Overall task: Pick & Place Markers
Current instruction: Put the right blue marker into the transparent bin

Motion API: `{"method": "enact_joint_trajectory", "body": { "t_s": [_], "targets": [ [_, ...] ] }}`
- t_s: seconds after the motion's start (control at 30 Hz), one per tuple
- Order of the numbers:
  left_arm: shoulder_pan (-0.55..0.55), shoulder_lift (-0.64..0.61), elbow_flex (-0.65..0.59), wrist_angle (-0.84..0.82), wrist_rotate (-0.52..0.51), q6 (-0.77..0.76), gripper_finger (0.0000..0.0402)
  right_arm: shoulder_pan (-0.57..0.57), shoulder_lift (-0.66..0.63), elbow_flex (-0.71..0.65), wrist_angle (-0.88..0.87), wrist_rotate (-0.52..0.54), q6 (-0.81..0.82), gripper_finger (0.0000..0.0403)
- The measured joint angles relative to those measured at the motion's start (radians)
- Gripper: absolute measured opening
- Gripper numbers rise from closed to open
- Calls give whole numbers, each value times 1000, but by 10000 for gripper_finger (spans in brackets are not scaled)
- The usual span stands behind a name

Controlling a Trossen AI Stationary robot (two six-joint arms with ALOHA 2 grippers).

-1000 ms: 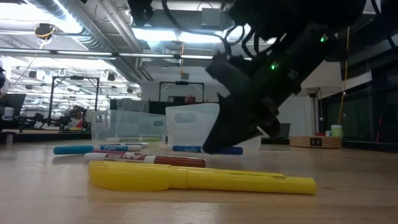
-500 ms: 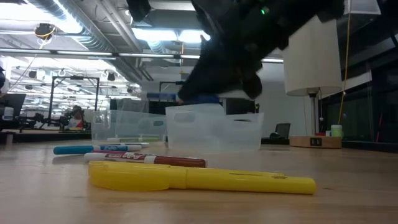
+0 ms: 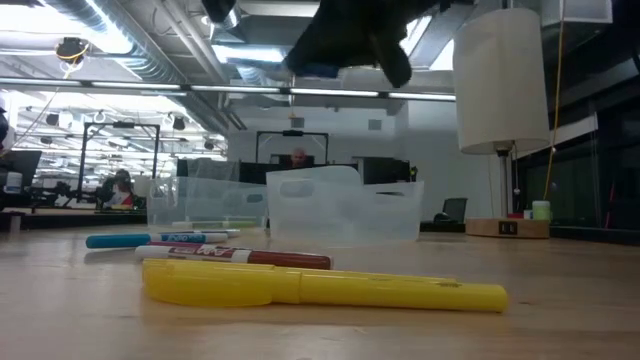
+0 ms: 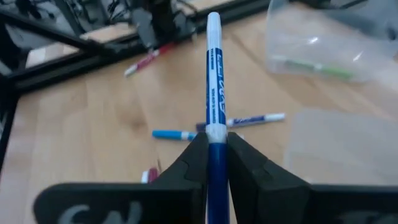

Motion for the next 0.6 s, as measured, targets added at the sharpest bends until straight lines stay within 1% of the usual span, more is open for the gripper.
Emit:
{"method": "enact_joint_trajectory", "body": {
  "t_s": [0.13, 0.27, 0.47, 0.6],
  "targets": [
    [0, -18, 0, 3, -106, 54, 216, 0, -48, 0, -5, 35, -20, 39],
    [1, -25, 0, 2, -155, 75, 216, 0, -92, 0, -8, 97, -44, 39],
    [0, -25, 0, 54, -160, 75, 216, 0, -154, 0, -4, 147, -102, 39],
    [0, -25, 0, 122, -163, 75, 216, -1, -182, 0, 20, 152, -141, 39]
  ]
}}
